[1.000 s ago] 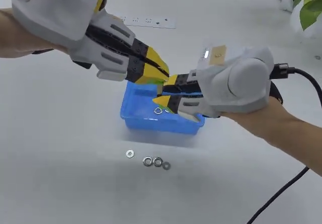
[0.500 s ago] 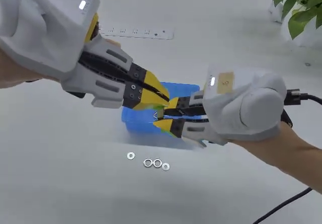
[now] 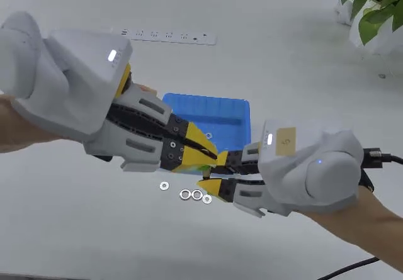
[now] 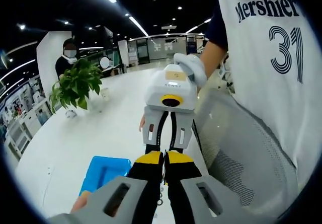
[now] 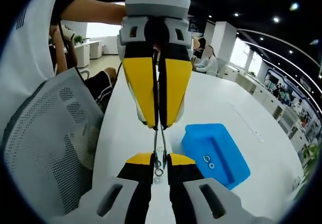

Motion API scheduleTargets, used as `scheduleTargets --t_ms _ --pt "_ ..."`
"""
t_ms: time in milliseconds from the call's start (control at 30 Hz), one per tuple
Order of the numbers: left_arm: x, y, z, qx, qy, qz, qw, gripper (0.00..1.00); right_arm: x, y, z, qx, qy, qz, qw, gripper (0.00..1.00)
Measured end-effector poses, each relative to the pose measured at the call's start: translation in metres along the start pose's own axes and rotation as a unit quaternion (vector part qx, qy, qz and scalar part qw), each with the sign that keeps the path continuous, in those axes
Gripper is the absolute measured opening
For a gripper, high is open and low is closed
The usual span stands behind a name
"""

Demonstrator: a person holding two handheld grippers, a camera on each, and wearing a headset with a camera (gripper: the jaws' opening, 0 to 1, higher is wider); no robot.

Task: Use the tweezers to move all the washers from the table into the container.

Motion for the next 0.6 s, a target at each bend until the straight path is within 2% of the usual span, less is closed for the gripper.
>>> scheduleTargets --t_ms 300,600 --pt "0.016 -0.005 0.006 0.0 -0.001 -0.024 0.9997 0.05 0.009 0.013 0.009 -0.014 0.006 0.009 0.9998 0.12" --pt "0.024 0.006 0.017 0.004 0.002 -0.033 0.9995 0.05 0.021 0.011 0.013 -0.016 0.023 0.011 0.9995 0.11"
Point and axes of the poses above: the centre of the closed fingertips' face, and the gripper's own axes: z roughly forward along the fingers, y roughly to its left, x roughly out of its underside, the point moved 9 cm from there along -z, roughly backward along the fingers, and after that the axes turned 11 degrees about -z, right-handed, at the moved point
